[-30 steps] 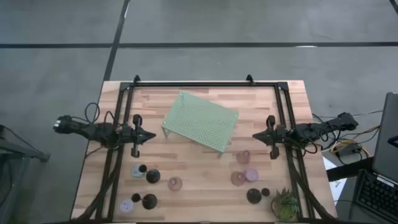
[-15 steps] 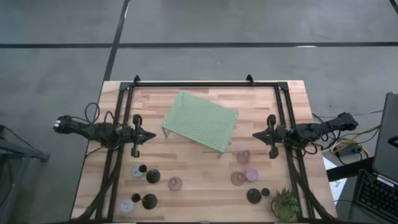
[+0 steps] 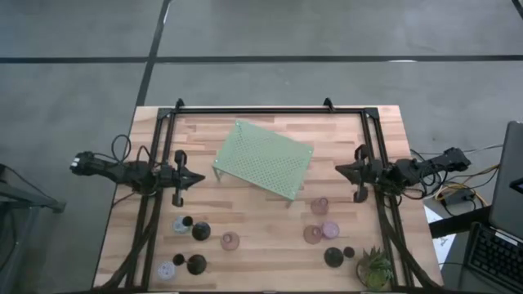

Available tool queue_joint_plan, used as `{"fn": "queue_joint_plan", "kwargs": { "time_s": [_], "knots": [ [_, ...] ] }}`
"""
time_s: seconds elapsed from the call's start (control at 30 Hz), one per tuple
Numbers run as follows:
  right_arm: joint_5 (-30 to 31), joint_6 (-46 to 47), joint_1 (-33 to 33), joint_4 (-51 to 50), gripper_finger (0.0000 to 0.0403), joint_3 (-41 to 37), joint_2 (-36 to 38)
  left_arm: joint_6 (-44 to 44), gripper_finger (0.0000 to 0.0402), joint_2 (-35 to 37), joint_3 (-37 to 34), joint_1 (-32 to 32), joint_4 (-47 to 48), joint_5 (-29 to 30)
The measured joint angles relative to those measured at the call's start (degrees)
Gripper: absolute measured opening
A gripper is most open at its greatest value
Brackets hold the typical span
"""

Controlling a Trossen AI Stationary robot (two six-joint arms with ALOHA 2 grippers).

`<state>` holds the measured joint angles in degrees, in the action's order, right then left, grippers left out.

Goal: Pick & Place candle stick holders
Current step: Put the top purple candle holder on the shelf

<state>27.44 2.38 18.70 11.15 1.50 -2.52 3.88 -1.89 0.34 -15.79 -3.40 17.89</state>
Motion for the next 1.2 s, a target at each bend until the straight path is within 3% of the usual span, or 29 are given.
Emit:
{"fn": "queue_joint_plan", "kwargs": {
  "time_s": [0.13, 0.5, 0.67, 0.83, 0.97, 1.1, 1.2],
  "knots": [
    [0.0, 8.24, 0.0, -0.06, 0.0008, 0.0, 0.0, 0.02, 0.0012, 0.02, 0.0, 0.04, 0.01, 0.0],
    [-0.35, 5.12, 0.02, 3.48, 0.0008, 0.0, -0.2, 0.02, 0.0012, 0.02, 0.0, 0.02, 0.0, 0.0],
    [-0.63, 12.29, 0.02, 7.85, 0.0008, 0.0, -0.24, 0.01, 0.0012, 0.02, 0.0, 0.02, 0.0, 0.0],
    [-5.46, 17.95, 0.03, 7.69, 0.0008, 0.0, -1.18, 0.02, 0.0012, 0.0, 0.0, 0.02, 0.0, 0.0],
    [-11.26, 26.04, 0.06, 7.59, 0.0008, 0.0, -5.34, 0.01, 0.0012, 0.0, 0.0, -0.03, 0.0, 0.0],
    [-10.99, 31.27, 0.0, 7.66, 0.0009, 1.34, -12.3, 0.01, 0.0012, 0.0, 0.0, -0.03, 0.0, 0.0],
    [-10.97, 30.89, 0.0, 5.41, 0.0009, 6.46, -18.31, 0.02, 0.0012, 0.0, 0.0, -0.03, 0.0, 0.0]
  ]
}}
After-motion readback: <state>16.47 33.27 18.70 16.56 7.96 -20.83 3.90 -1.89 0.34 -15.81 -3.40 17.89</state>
